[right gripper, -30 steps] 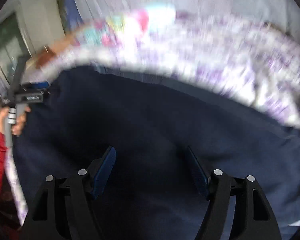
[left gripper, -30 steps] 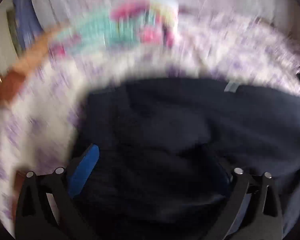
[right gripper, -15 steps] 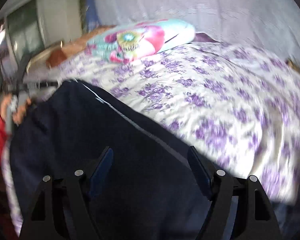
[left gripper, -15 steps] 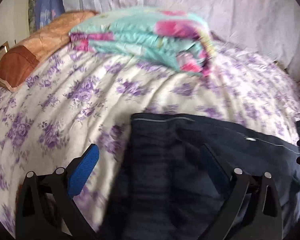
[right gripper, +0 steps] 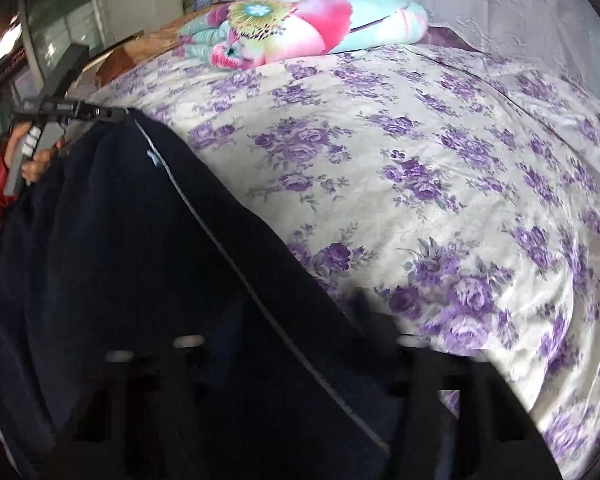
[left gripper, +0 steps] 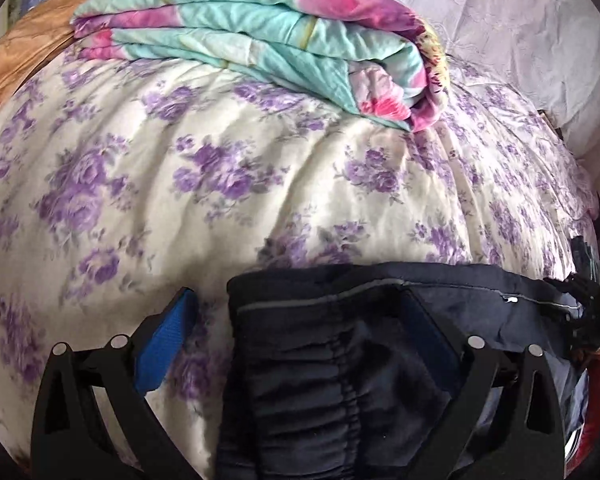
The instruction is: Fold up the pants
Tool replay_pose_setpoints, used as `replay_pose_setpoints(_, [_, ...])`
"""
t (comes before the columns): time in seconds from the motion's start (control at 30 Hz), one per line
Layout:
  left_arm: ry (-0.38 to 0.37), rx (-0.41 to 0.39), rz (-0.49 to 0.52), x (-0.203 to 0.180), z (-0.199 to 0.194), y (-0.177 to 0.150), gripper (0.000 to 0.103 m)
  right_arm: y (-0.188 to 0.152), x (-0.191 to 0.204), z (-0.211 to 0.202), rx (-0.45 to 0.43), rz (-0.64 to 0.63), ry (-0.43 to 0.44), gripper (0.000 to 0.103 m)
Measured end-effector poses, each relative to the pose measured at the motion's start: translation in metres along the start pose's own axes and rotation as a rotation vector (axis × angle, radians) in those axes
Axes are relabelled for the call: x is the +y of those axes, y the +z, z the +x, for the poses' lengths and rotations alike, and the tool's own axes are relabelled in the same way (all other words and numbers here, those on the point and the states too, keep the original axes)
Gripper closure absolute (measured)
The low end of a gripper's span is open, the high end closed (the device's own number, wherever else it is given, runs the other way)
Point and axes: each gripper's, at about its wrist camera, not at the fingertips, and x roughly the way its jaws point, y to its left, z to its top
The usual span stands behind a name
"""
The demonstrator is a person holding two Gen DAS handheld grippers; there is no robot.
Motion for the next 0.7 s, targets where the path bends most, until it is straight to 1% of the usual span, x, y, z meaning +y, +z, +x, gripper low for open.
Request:
replay_pose_setpoints(0.03, [-0.014,-0.004,0.003,-0.001,-0.001,0.001,0.025,0.000,0.003,-0.003,0.000,0.006,0.013,0.079])
replay_pose_setpoints(0.07, [-0.033,-0.006,0.007,-0.001,-0.002,0.002,0.032,0.000,0.007,-0.005,-0.003,-0.002,0.001,0.085])
replay_pose_setpoints(0.1, [-0.034,-0.016,-0.001,-0.001,-0.004,0.003,0.035,0.001,0.012,-0.008,-0.008,-0.018,-0.019,0.088])
replay_pose_setpoints(0.17, [-0.026,-0.035,-0.010,-0.002,-0.007,0.004,0.042,0.002,0.020,-0.015,-0.024,-0.030,-0.051,0.090])
replay_pose_setpoints(0.2, [-0.023,-0.045,-0.008,-0.003,-0.010,0.004,0.047,0.004,0.021,-0.019,-0.035,-0.022,-0.060,0.090])
replay_pose_setpoints(0.23, [-0.020,-0.060,-0.010,-0.002,-0.014,0.003,0.062,0.005,0.022,-0.024,-0.046,-0.015,-0.064,0.090])
replay_pose_setpoints(0.27, [0.004,-0.072,-0.021,0.000,-0.019,0.003,0.075,0.006,0.025,-0.033,-0.066,-0.012,-0.080,0.091])
replay_pose_setpoints(0.3, [-0.014,-0.071,-0.037,0.005,-0.023,0.004,0.076,0.006,0.029,-0.044,-0.089,-0.012,-0.096,0.091])
replay_pose_setpoints(0.33, [-0.068,-0.083,-0.078,0.012,-0.030,0.004,0.078,0.007,0.031,-0.051,-0.101,-0.011,-0.099,0.091])
replay_pose_setpoints(0.37, [-0.099,-0.094,-0.095,0.016,-0.037,0.003,0.078,0.007,0.036,-0.063,-0.121,-0.011,-0.103,0.091])
replay_pose_setpoints(0.4, [-0.114,-0.102,-0.100,0.017,-0.042,0.001,0.078,0.007,0.041,-0.073,-0.135,-0.018,-0.110,0.091])
replay_pose_setpoints(0.47, [-0.112,-0.099,-0.091,0.011,-0.049,-0.002,0.078,0.005,0.054,-0.089,-0.152,-0.038,-0.126,0.091])
replay_pose_setpoints(0.53, [-0.110,-0.058,-0.144,0.011,-0.047,-0.001,0.074,0.006,0.061,-0.095,-0.147,-0.049,-0.145,0.091])
replay_pose_setpoints(0.57, [-0.107,-0.057,-0.169,0.012,-0.046,-0.001,0.074,0.006,0.064,-0.096,-0.144,-0.050,-0.153,0.091])
replay_pose_setpoints(0.63, [-0.097,-0.042,-0.200,0.015,-0.044,0.000,0.067,0.006,0.068,-0.100,-0.145,-0.049,-0.153,0.091])
replay_pose_setpoints(0.7, [-0.086,0.003,-0.236,0.016,-0.033,0.000,0.066,0.007,0.072,-0.104,-0.148,-0.054,-0.153,0.091])
